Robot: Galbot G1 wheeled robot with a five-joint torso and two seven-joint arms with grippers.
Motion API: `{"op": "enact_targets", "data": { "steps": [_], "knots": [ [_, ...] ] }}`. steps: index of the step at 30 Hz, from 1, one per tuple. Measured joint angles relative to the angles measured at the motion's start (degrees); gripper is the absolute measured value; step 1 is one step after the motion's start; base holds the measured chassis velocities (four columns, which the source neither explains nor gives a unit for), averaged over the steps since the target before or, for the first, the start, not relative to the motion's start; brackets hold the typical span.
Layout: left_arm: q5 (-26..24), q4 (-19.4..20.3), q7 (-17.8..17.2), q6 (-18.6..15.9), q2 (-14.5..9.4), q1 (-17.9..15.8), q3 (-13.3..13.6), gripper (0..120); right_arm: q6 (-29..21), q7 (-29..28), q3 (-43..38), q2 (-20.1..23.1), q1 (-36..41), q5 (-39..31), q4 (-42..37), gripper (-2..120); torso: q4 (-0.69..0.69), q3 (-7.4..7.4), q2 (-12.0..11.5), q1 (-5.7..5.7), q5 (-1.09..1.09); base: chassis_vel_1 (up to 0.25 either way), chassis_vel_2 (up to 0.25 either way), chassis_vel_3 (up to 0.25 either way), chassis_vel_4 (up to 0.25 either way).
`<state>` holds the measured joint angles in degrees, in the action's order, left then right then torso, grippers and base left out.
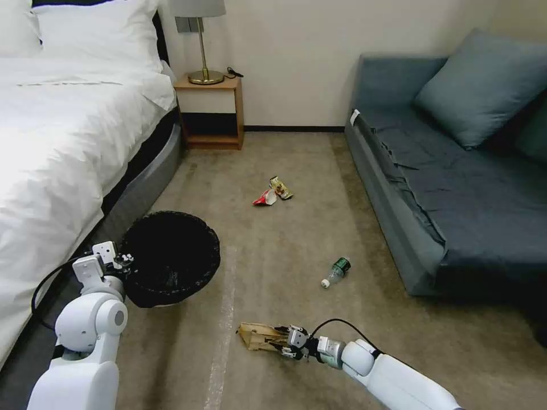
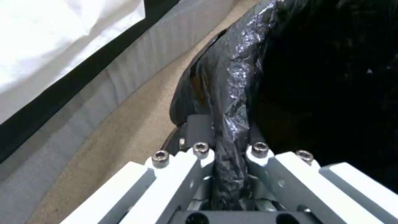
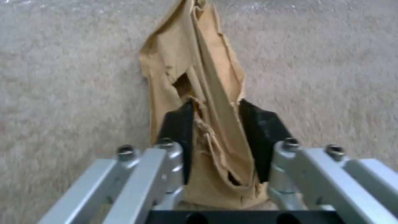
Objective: Pick up the trash bin, then pick up the garbage on the floor and place it into the trash bin.
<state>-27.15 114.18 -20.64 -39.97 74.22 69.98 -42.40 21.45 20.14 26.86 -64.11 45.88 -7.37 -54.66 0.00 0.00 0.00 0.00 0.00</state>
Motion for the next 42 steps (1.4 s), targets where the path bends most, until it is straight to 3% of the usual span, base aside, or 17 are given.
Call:
{"op": "enact_targets", "data": {
  "steps": [3,7,15,27,29,31,34,37,39,42],
  "knots": [
    [0.0,0.0,0.0,0.0,0.0,0.0,0.0,3,0.1,-0.1,-0.1,0.3,0.3,0.0,-0.1,19,0.0,0.0,0.0,0.0,0.01,0.0,0.0,0.0,0.0],
    [0.2,0.0,0.1,0.1,0.3,-0.1,0.2,3,0.2,-0.7,-0.3,0.9,0.6,0.1,-0.7,0,0.0,0.0,0.0,0.0,0.01,0.0,0.0,0.0,0.0],
    [0.6,0.0,0.2,0.2,0.5,0.4,0.3,3,0.4,-1.8,-0.7,3.2,0.8,-2.6,-4.7,0,0.0,0.0,0.0,0.0,0.0,0.0,0.0,0.0,0.0],
    [0.6,0.3,0.3,0.2,0.2,0.5,0.4,3,-3.1,-4.6,-5.8,10.1,-1.7,-13.8,-24.2,0,0.01,0.0,0.0,0.0,0.01,0.0,0.0,0.0,0.0],
    [0.9,0.3,0.4,0.2,0.6,0.5,0.8,3,-6.5,-6.7,-6.8,11.9,-4.9,-19.6,-33.2,0,0.01,0.0,0.0,0.0,-0.01,0.0,0.0,0.0,0.0],
    [1.0,0.3,0.4,0.2,0.7,0.6,1.0,3,-7.4,-7.4,-6.7,12.0,-6.5,-20.6,-35.8,0,0.01,0.0,0.0,0.0,0.01,0.0,0.0,0.0,0.0],
    [1.7,0.3,0.5,0.2,1.6,1.0,1.4,3,-11.2,-12.0,-1.2,10.0,-13.4,-24.7,-43.0,0,-0.01,0.0,0.0,0.0,0.0,0.0,0.0,0.0,0.0],
    [2.0,0.6,0.5,0.2,2.1,1.1,1.7,3,-12.7,-16.2,5.8,7.7,-16.9,-26.5,-44.5,0,-0.02,0.0,0.0,0.0,0.0,0.0,0.0,0.0,0.0],
    [2.2,1.1,0.5,0.1,2.4,1.5,2.0,3,-13.1,-19.8,14.2,3.8,-20.7,-26.7,-41.3,0,0.0,0.0,0.0,0.0,-0.02,0.0,0.0,0.0,0.0],
    [2.2,1.6,0.5,0.1,2.6,1.8,2.0,3,-12.9,-21.7,18.7,0.5,-23.2,-26.2,-37.2,0,0.0,0.0,0.0,0.0,0.0,0.0,0.0,0.0,0.0]
  ]
}}
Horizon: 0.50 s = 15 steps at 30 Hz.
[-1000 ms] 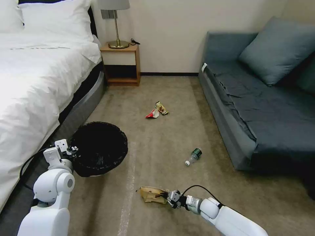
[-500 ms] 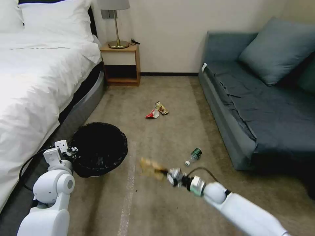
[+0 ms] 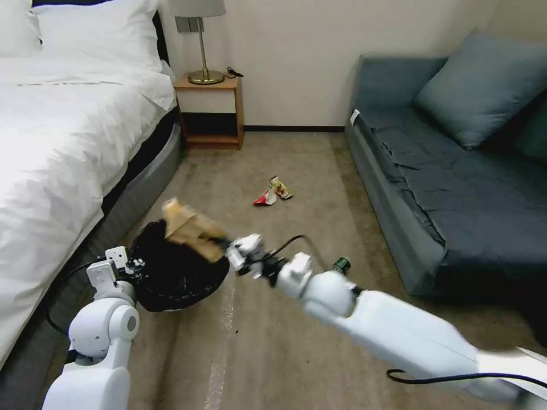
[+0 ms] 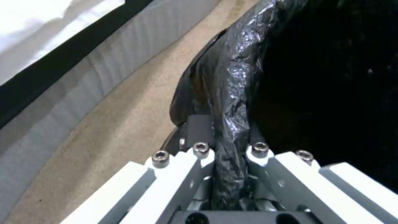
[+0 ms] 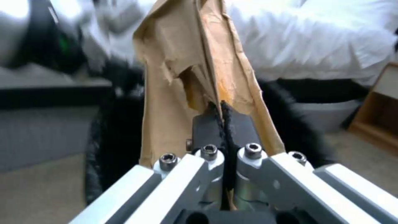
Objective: Pick up the trash bin, then pick up the garbage on the floor and place it into the trash bin.
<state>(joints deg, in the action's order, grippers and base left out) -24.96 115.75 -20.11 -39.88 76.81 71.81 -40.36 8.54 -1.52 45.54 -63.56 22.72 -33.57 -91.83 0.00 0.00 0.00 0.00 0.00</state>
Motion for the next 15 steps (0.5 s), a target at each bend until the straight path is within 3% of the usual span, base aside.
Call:
{"op": "enact_targets", "data": {
  "steps": [3,7,15],
  "knots": [
    [-0.1,1.2,0.1,-0.1,0.2,1.0,0.1,3,0.5,-1.8,4.7,-6.0,-3.1,0.2,7.3,0,-0.03,0.0,0.0,0.0,0.0,0.0,0.0,0.0,0.0],
    [-0.1,2.1,0.2,-0.1,0.3,1.9,0.1,3,1.7,-1.7,5.1,-9.0,-4.4,1.7,12.1,0,-0.02,0.0,0.0,0.0,0.0,0.0,0.0,0.0,0.0],
    [0.0,2.6,0.4,-0.1,0.4,2.4,0.2,3,1.0,-1.7,4.8,-8.3,-4.8,2.5,12.2,4,0.0,0.0,0.0,0.0,0.0,0.0,0.0,0.0,0.0]
  ]
}}
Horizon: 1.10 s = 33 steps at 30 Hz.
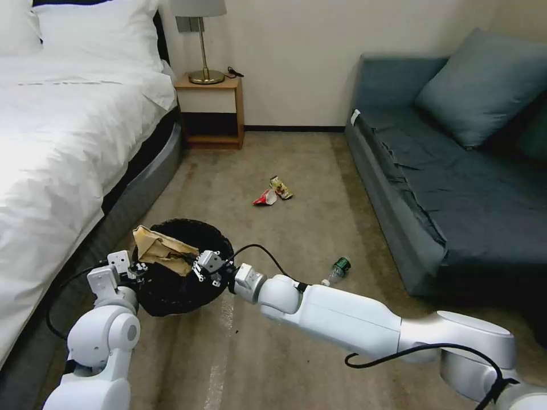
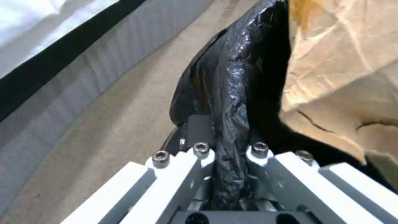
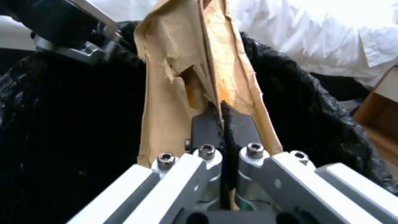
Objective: Pick up the trash bin, then pick up the garbage on the floor and place it into the trash bin.
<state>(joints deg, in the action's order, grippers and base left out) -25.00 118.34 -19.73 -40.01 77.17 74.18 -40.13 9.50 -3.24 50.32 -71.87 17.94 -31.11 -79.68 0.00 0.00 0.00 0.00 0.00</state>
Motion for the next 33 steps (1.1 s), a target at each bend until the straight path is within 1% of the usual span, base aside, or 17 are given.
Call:
{"op": "enact_targets", "data": {
  "steps": [1,2,5,8,9,10,14,15,19,20,22,24,25,27,29,30,33],
  "knots": [
    [0.0,0.0,0.0,0.0,0.0,0.0,0.0,3,-0.1,0.0,-0.1,0.4,0.1,0.1,-0.3,8,0.0,0.0,0.0,0.0,0.01,0.0,0.0,0.0,0.0],
    [0.0,0.0,0.0,0.0,0.0,0.0,0.0,3,-0.1,0.0,-0.1,0.4,0.1,0.1,-0.3,8,0.0,0.0,0.0,0.0,0.01,0.0,0.0,0.0,0.0],
    [0.0,0.0,0.0,0.0,-0.2,-0.1,0.0,3,-0.1,0.0,-0.6,1.8,0.4,0.5,-1.2,23,0.01,0.0,0.0,0.0,0.01,0.0,0.0,0.0,0.0],
    [0.0,-0.1,0.0,0.0,-0.3,-0.1,-0.1,3,-0.1,0.0,-0.7,2.4,0.6,0.6,-1.6,30,0.01,0.0,0.0,0.0,0.01,0.0,0.0,0.0,0.0],
    [0.0,-0.1,0.1,0.0,-0.3,-0.2,-0.1,3,-0.1,0.0,-0.9,2.8,0.8,0.6,-2.1,38,0.01,0.0,0.0,0.0,0.01,0.0,0.0,0.0,0.0],
    [0.0,-0.1,0.1,0.0,-0.3,-0.2,-0.1,3,-0.1,0.0,-0.9,2.8,0.8,0.6,-2.1,38,0.01,0.0,0.0,0.0,0.01,0.0,0.0,0.0,0.0],
    [0.0,-0.4,0.1,0.0,-0.2,-0.3,-0.1,3,-0.1,-0.1,-1.2,3.8,1.1,0.6,-3.5,55,0.01,0.0,0.0,0.0,0.01,0.0,0.0,0.0,0.0],
    [0.0,-0.4,0.1,0.0,-0.2,-0.3,-0.1,3,-0.1,-0.1,-1.2,3.8,1.1,0.6,-3.5,55,0.01,0.0,0.0,0.0,0.01,0.0,0.0,0.0,0.0],
    [0.0,-0.4,0.1,0.0,0.1,-0.2,0.0,3,0.0,-0.6,-2.4,3.6,1.6,0.4,-4.6,74,-0.01,0.0,0.0,0.0,0.01,0.0,0.0,0.0,0.0],
    [0.0,-0.4,0.1,0.0,0.1,-0.2,0.0,3,0.0,-0.6,-2.4,3.6,1.6,0.4,-4.6,74,-0.01,0.0,0.0,0.0,0.01,0.0,0.0,0.0,0.0],
    [0.0,-0.5,0.1,0.1,0.1,-0.1,-0.1,3,0.2,-1.0,-4.7,3.8,2.4,0.2,-5.8,82,-0.01,0.0,0.0,0.0,0.01,0.0,0.0,0.0,0.0],
    [0.0,-0.5,0.1,0.2,0.1,-0.1,-0.3,3,0.2,-1.9,-9.4,5.1,4.0,-0.1,-8.7,92,-0.03,0.0,0.0,0.0,0.01,0.0,0.0,0.0,0.0],
    [0.0,-0.5,0.1,0.2,0.1,-0.1,-0.3,3,0.2,-1.9,-9.4,5.1,4.0,-0.1,-8.7,92,-0.03,0.0,0.0,0.0,0.01,0.0,0.0,0.0,0.0],
    [-0.2,-0.4,0.1,0.3,0.1,0.0,-0.7,3,-0.9,-3.2,-15.5,7.8,6.5,-0.8,-13.4,98,-0.02,0.0,0.0,0.0,0.02,0.0,0.0,0.0,0.0],
    [-0.2,-0.3,0.1,0.3,0.1,0.0,-1.0,3,-2.6,-4.7,-24.0,11.5,10.6,-1.4,-19.7,99,0.0,0.0,0.0,0.0,0.01,0.0,0.0,0.0,0.0],
    [-0.2,-0.3,0.1,0.3,0.1,0.0,-1.0,3,-2.6,-4.7,-24.0,11.5,10.6,-1.4,-19.7,99,0.0,0.0,0.0,0.0,0.01,0.0,0.0,0.0,0.0],
    [-0.3,-0.2,0.2,0.7,0.4,-0.1,-1.3,3,-5.6,-6.8,-38.2,14.9,19.4,-0.9,-28.1,100,0.01,0.0,0.0,0.0,0.02,0.0,0.0,0.0,0.0]
  ]
}}
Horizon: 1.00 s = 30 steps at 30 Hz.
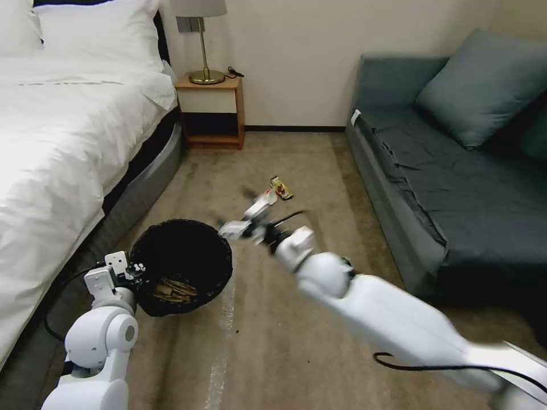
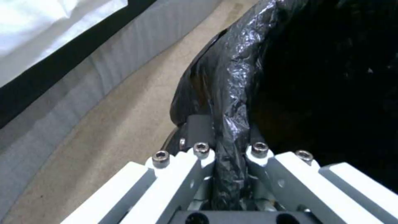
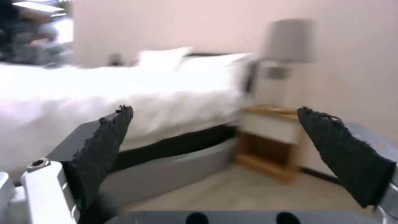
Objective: Pick up the trash bin, then pick up the garbage on the floor and place it into the trash bin.
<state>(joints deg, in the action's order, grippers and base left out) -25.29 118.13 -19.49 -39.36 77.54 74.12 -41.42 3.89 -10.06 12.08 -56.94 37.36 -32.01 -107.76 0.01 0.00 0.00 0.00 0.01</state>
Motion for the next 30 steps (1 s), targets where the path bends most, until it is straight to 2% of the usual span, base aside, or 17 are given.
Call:
{"op": "enact_targets", "data": {
  "steps": [1,2,4,7,8,11,12,13,17,25,30],
  "knots": [
    [0.0,0.0,0.1,0.1,0.2,0.0,-0.1,3,-0.5,-1.3,-4.8,0.7,4.1,0.9,-2.7,100,0.02,0.0,0.0,0.0,0.0,0.0,0.0,0.0,0.0],
    [0.0,0.0,0.1,0.1,0.2,0.0,-0.1,3,-0.5,-1.3,-4.8,0.7,4.1,0.9,-2.7,100,0.02,0.0,0.0,0.0,0.0,0.0,0.0,0.0,0.0],
    [0.1,0.0,0.1,0.3,0.4,0.0,-0.2,3,-1.2,-4.3,-10.8,1.1,11.0,3.1,-6.5,100,0.0,0.0,0.0,0.0,0.02,0.0,0.0,0.0,0.0],
    [0.1,0.0,0.3,0.6,0.6,0.0,-0.4,3,-5.7,-10.3,-21.7,0.1,23.5,8.7,-14.0,100,0.01,0.0,0.0,0.0,0.0,0.0,0.0,0.0,0.0],
    [0.1,0.0,0.3,0.6,0.6,0.0,-0.4,3,-5.7,-10.3,-21.7,0.1,23.5,8.7,-14.0,100,0.01,0.0,0.0,0.0,0.0,0.0,0.0,0.0,0.0],
    [0.1,0.1,0.4,0.7,0.5,0.2,-0.7,3,-6.5,-12.6,-29.6,-2.9,34.4,16.8,-18.2,100,0.01,-0.01,0.0,0.0,0.0,0.0,0.0,0.0,0.0],
    [0.1,0.2,0.5,0.8,0.5,0.2,-0.7,3,-5.9,-13.1,-32.3,-5.3,38.8,19.9,-19.7,100,0.0,0.0,0.0,0.0,-0.01,0.0,0.0,0.0,0.0],
    [0.1,0.2,0.5,0.8,0.5,0.2,-0.7,3,-5.9,-13.1,-32.3,-5.3,38.8,19.9,-19.7,100,0.0,0.0,0.0,0.0,-0.01,0.0,0.0,0.0,0.0],
    [0.0,0.3,0.6,0.9,0.7,0.0,-0.6,3,-4.3,-13.8,-34.6,-12.7,48.7,26.8,-22.8,100,0.0,-0.01,0.0,0.0,-0.02,0.0,0.0,0.0,0.0],
    [0.0,0.4,0.6,0.9,0.8,0.1,-0.6,3,-3.0,-13.4,-34.2,-15.3,51.8,29.0,-23.0,100,0.01,-0.01,0.0,0.0,-0.02,0.0,0.0,0.0,0.0],
    [-0.1,0.9,0.7,1.1,0.8,0.4,-0.8,3,0.3,-11.6,-33.1,-18.0,53.7,31.4,-21.5,100,-0.01,-0.01,0.0,0.0,-0.02,0.0,0.0,0.0,0.0]
  ]
}}
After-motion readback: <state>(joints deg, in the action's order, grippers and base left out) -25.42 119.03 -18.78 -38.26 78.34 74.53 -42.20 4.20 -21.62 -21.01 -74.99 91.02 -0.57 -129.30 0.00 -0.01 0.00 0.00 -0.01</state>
